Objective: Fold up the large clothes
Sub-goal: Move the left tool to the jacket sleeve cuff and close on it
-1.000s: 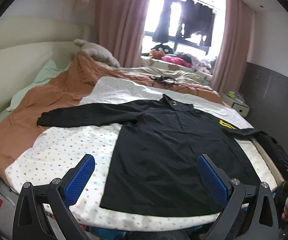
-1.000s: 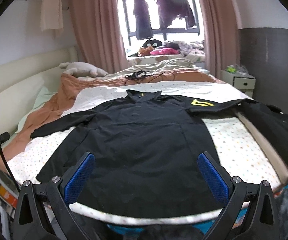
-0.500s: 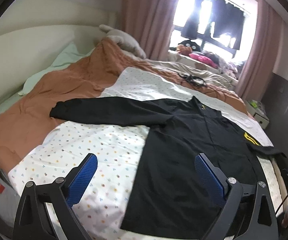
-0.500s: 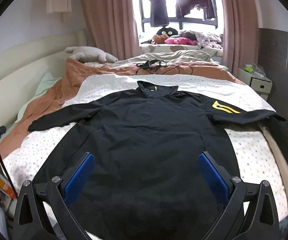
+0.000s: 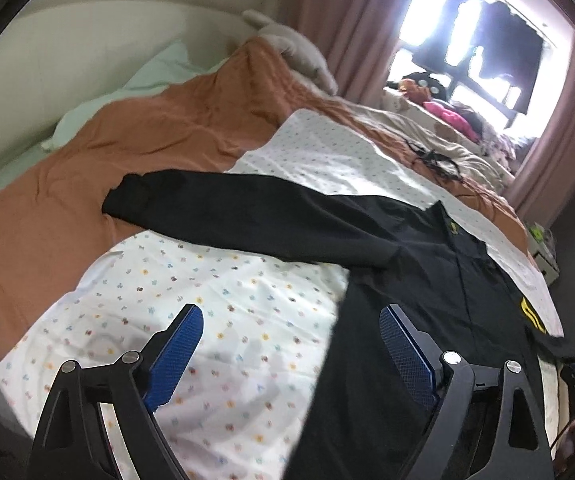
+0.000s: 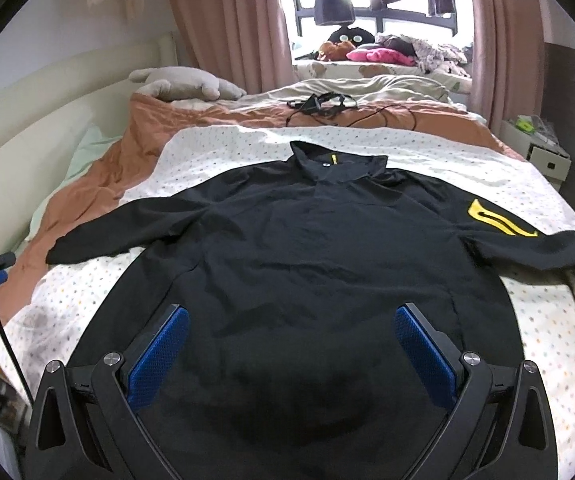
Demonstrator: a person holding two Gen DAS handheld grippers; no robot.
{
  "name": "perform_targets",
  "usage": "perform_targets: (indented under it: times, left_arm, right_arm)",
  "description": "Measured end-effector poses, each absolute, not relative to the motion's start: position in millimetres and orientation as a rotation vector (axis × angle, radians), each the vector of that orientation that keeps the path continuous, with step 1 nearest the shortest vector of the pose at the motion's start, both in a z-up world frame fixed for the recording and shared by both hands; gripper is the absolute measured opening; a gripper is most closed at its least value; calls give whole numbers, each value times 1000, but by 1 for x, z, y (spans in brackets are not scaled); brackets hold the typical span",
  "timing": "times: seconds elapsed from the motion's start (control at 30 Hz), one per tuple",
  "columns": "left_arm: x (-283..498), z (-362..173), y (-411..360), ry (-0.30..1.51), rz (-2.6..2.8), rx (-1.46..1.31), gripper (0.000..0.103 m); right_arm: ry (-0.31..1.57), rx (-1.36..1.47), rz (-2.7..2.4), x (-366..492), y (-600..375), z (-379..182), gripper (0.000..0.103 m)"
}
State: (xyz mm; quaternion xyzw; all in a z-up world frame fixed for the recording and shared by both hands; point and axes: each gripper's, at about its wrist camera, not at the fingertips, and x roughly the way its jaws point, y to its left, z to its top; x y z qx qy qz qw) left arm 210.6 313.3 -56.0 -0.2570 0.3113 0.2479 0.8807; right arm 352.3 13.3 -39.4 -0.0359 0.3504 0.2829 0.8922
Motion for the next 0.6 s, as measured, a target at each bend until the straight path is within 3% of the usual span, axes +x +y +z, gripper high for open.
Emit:
perform_targets:
  times: [0.6]
  left_arm:
    - [269, -150, 468, 776, 610, -868, 85]
  right_arm:
    - [814, -113, 625, 424, 105, -86, 97]
